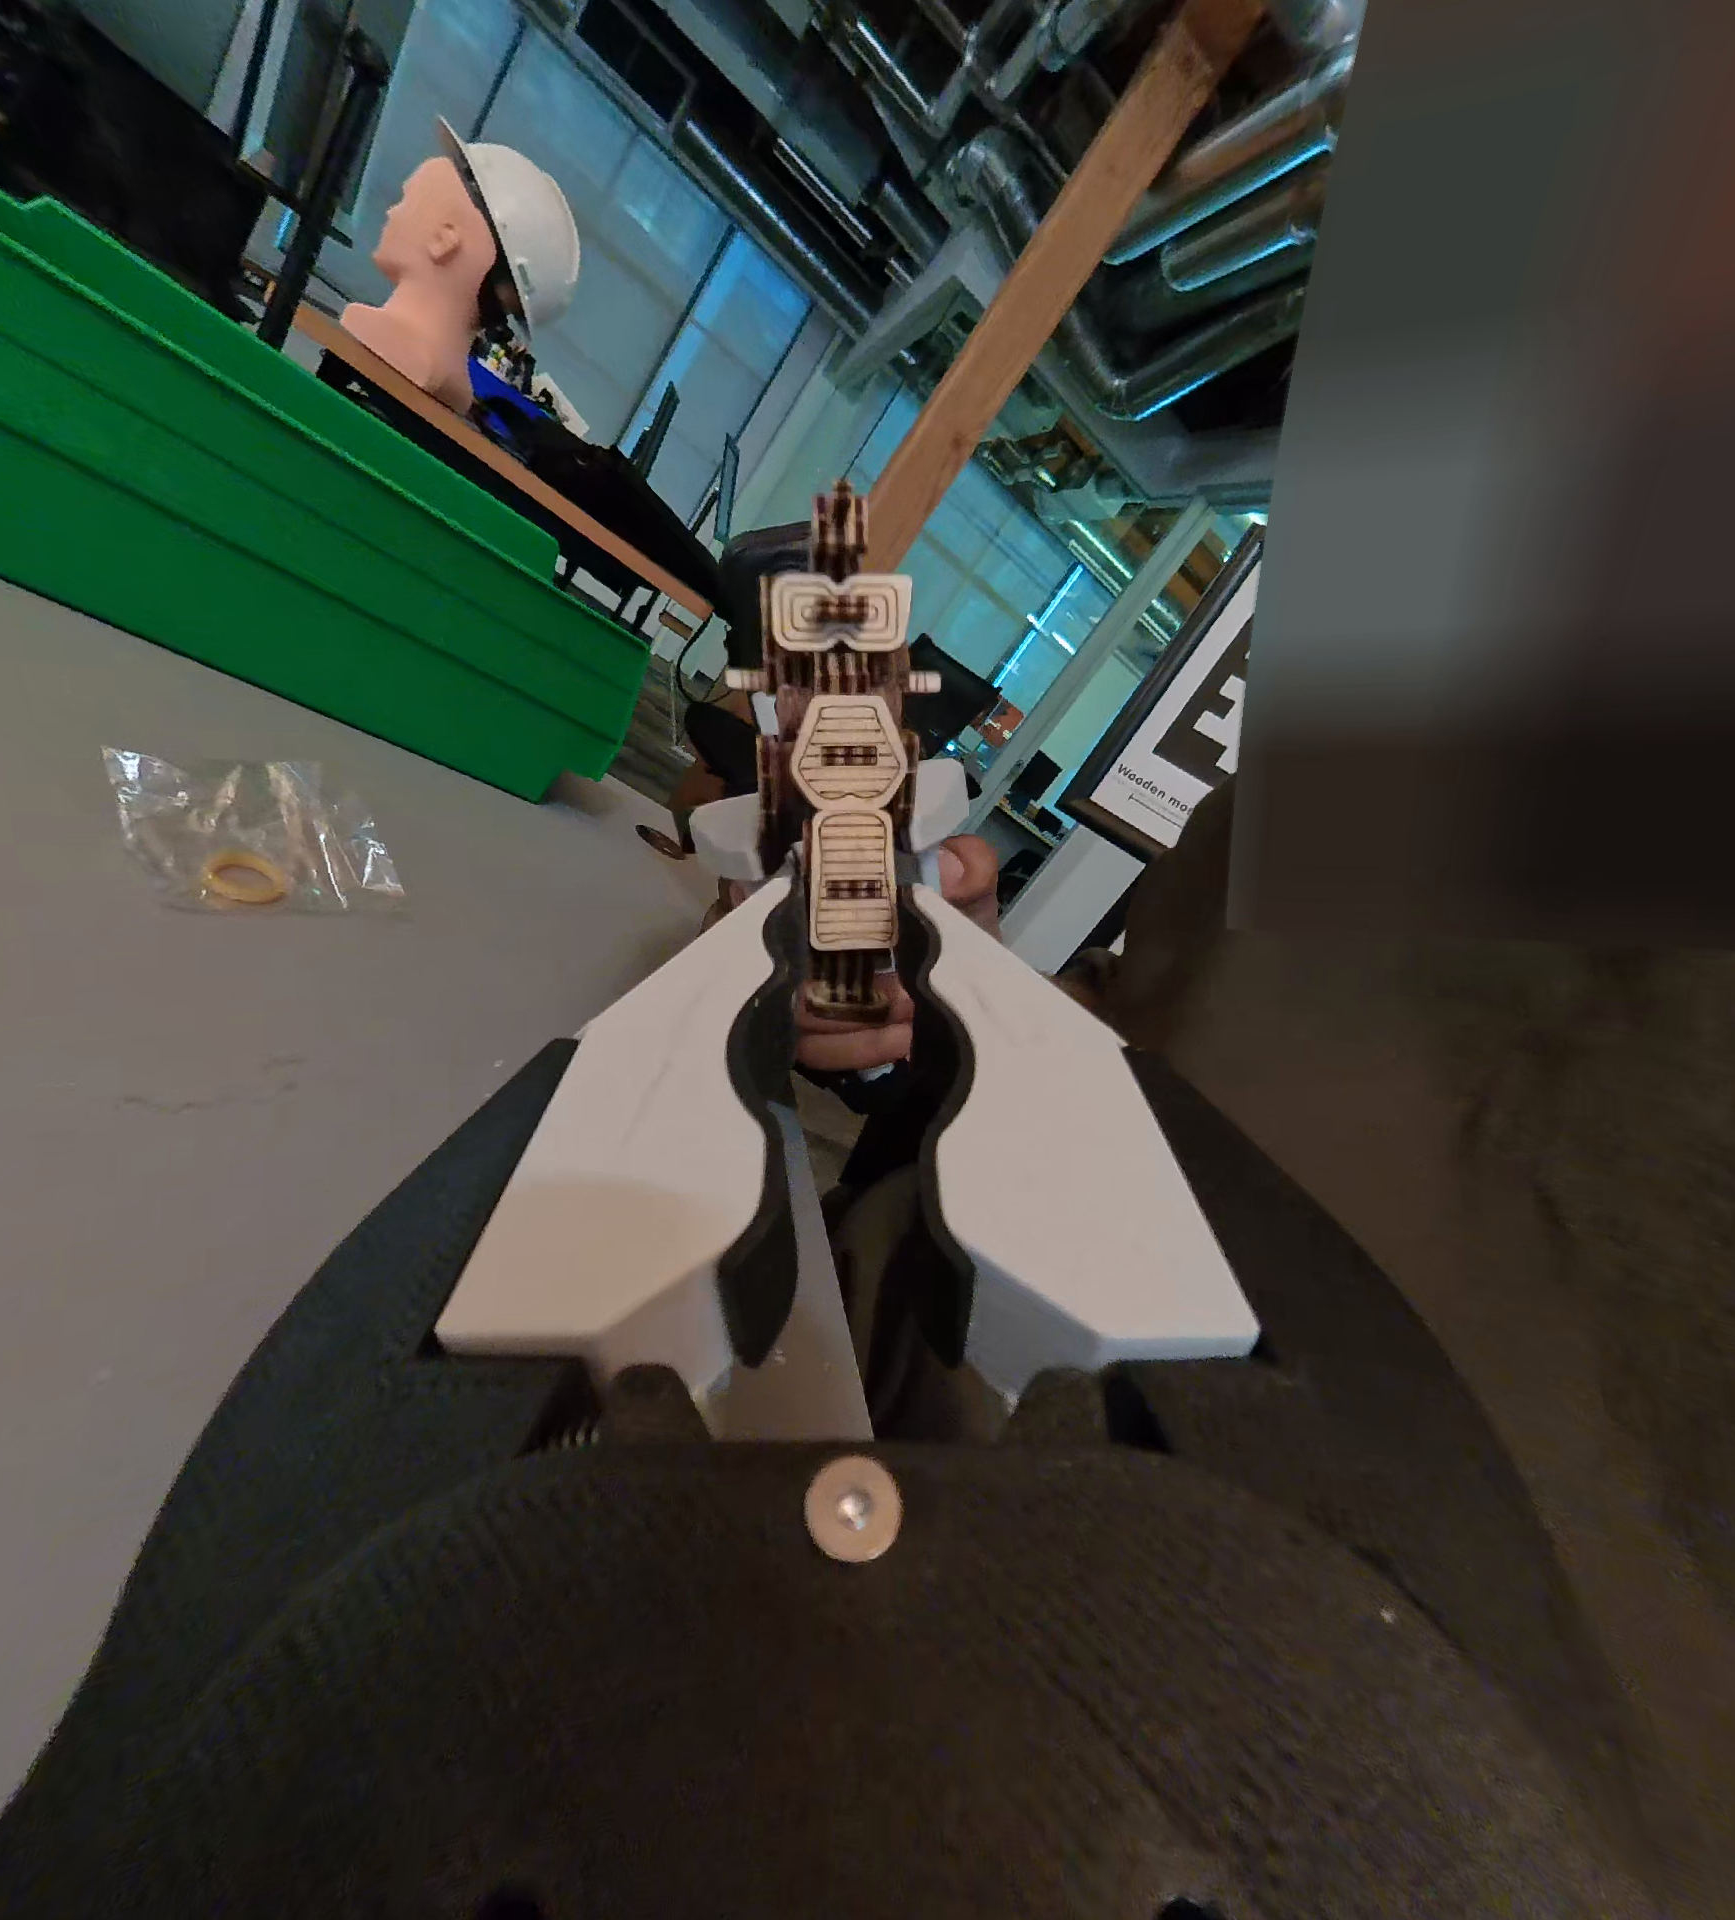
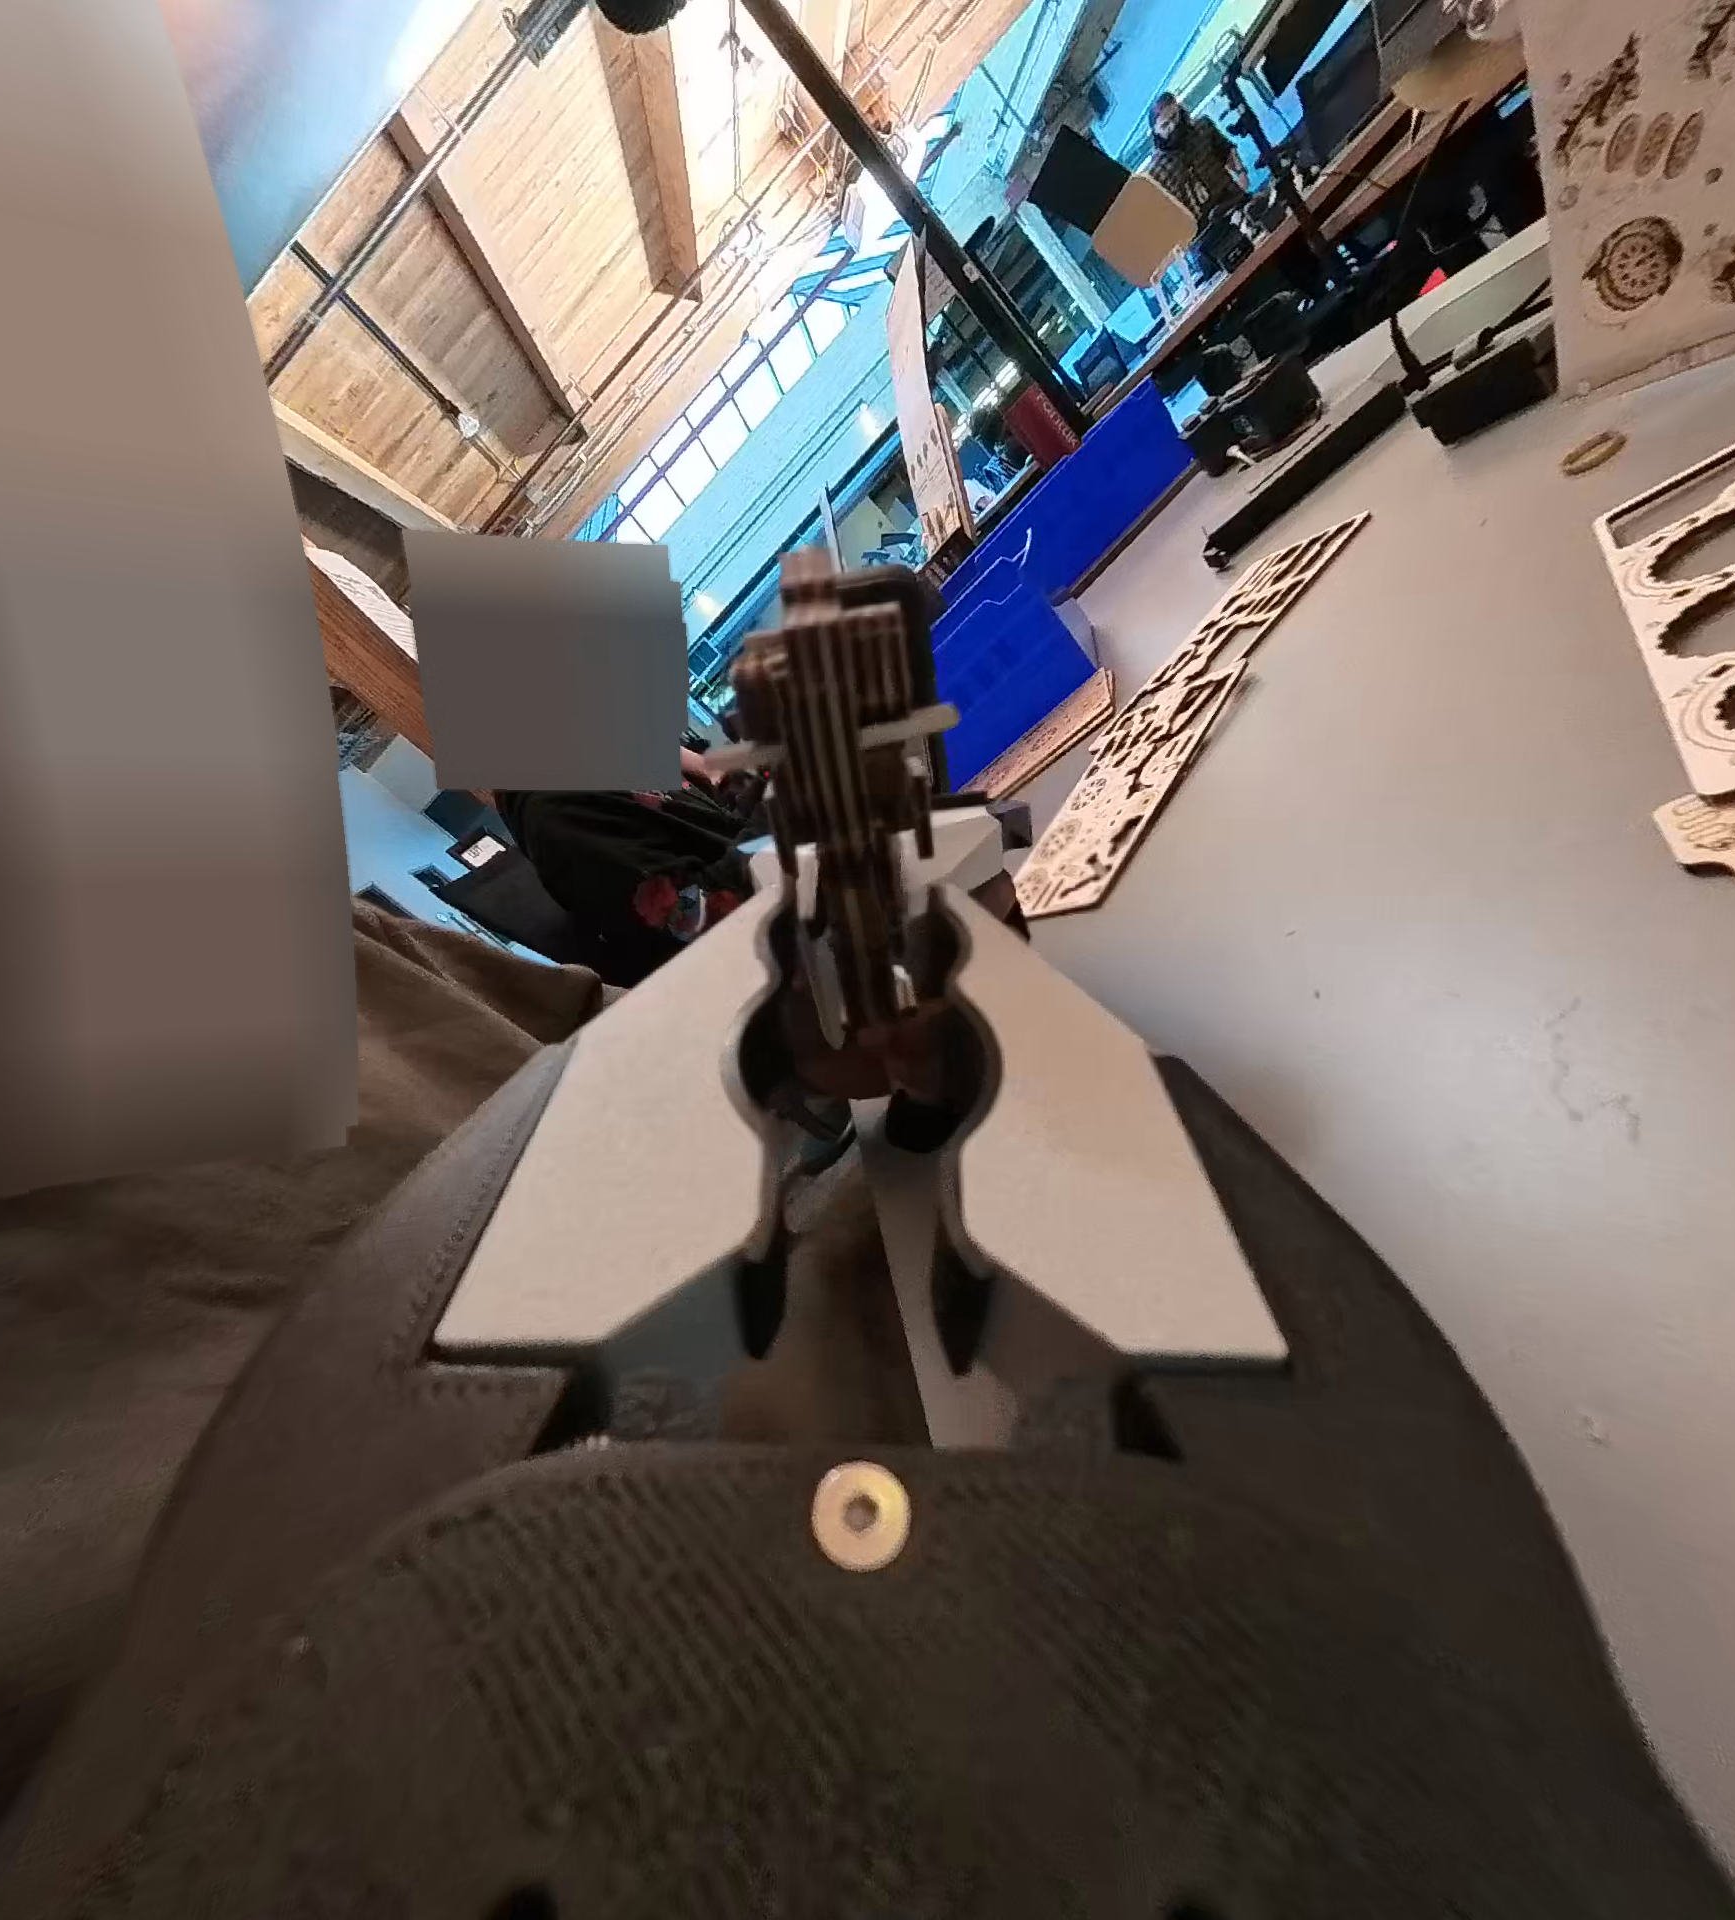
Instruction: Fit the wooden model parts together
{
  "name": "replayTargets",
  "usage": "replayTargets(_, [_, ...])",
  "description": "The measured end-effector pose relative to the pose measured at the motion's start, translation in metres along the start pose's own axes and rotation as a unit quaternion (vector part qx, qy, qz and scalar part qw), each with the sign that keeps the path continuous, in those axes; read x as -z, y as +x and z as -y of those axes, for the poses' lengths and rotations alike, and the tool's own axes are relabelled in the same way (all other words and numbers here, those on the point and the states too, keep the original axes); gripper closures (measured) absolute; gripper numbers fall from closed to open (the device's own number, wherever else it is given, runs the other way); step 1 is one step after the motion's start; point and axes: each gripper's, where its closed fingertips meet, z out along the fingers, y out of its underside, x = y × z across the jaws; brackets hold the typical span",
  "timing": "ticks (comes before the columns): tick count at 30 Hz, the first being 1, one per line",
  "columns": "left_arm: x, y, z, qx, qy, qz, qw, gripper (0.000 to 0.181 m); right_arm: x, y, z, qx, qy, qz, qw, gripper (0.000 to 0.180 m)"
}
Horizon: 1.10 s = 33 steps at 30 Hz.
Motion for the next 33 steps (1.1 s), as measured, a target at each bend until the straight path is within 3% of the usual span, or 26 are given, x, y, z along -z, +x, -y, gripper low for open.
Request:
replayTargets(9, [-0.002, -0.002, -0.003, -0.01, -0.012, 0.019, 1.0, 0.167, -0.001, 0.005, -0.012, 0.018, -0.044, -0.027, 0.999, 0.157])
replayTargets(19, [0.005, -0.012, -0.003, 0.055, -0.008, 0.02, 0.998, 0.167, 0.006, 0.01, -0.01, -0.027, -0.058, -0.01, 0.998, 0.154])
replayTargets(33, [0.003, -0.012, -0.013, 0.088, -0.034, 0.005, 0.996, 0.167, 0.008, 0.015, -0.02, -0.001, -0.096, -0.025, 0.995, 0.169])
